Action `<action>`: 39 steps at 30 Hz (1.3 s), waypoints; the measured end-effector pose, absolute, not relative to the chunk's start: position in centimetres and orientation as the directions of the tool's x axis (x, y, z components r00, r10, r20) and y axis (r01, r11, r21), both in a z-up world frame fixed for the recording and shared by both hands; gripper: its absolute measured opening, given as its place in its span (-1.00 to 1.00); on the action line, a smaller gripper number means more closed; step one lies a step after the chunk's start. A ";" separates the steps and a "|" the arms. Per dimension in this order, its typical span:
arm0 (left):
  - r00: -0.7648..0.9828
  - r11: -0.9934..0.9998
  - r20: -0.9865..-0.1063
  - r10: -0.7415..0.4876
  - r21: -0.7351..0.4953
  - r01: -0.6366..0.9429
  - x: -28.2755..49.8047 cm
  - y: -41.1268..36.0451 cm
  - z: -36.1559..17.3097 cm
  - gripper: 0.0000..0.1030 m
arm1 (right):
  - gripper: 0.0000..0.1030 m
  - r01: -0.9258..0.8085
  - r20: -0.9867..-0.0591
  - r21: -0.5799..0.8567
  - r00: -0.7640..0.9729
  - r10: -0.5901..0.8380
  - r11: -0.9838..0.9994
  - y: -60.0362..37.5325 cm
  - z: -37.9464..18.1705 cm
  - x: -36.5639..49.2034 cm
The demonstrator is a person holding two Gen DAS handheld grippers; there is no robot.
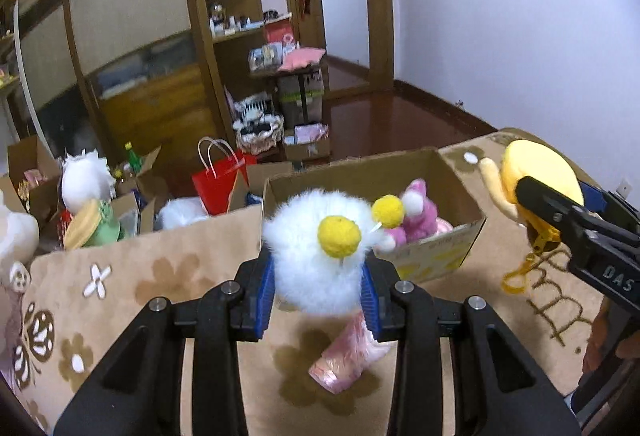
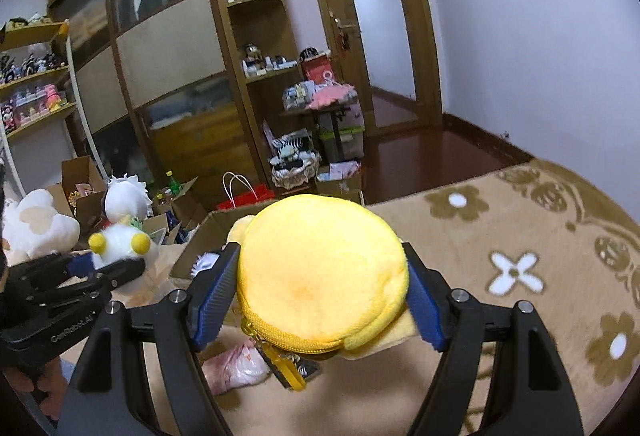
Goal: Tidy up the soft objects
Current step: 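Lift the yellow plush with the right gripper while the left grasps the white chick plush, then lower the yellow plush into the box and open the right gripper while the left drops the chick plush in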
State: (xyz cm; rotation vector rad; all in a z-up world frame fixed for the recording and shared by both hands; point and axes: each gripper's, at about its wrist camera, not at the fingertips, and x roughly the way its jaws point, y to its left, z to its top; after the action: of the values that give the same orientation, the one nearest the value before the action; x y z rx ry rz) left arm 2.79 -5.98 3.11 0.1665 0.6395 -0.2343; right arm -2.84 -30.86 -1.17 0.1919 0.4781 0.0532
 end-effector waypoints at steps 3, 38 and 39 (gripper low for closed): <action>0.790 0.962 -0.592 -0.161 0.086 0.260 3.5 -6.0 4.1 -0.32 | 0.57 -0.015 -0.434 0.192 0.896 0.099 0.981 -30.8 0.0 -2.1; 0.709 0.952 -0.679 -0.190 0.050 0.303 14.9 -7.2 -1.4 -0.16 | 0.65 -0.155 -0.595 0.108 0.781 0.189 0.982 -29.3 -3.8 10.8; 0.702 0.953 -0.686 -0.190 0.044 0.301 15.1 -7.2 -1.7 -0.08 | 0.66 -0.154 -0.600 0.108 0.778 0.188 0.982 -29.3 -3.9 10.9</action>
State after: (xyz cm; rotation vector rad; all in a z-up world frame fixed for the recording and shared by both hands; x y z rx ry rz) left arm 15.07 -7.18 -1.74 0.1572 0.7446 -0.2749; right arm 10.88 -29.33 -3.94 0.0543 0.6538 0.1854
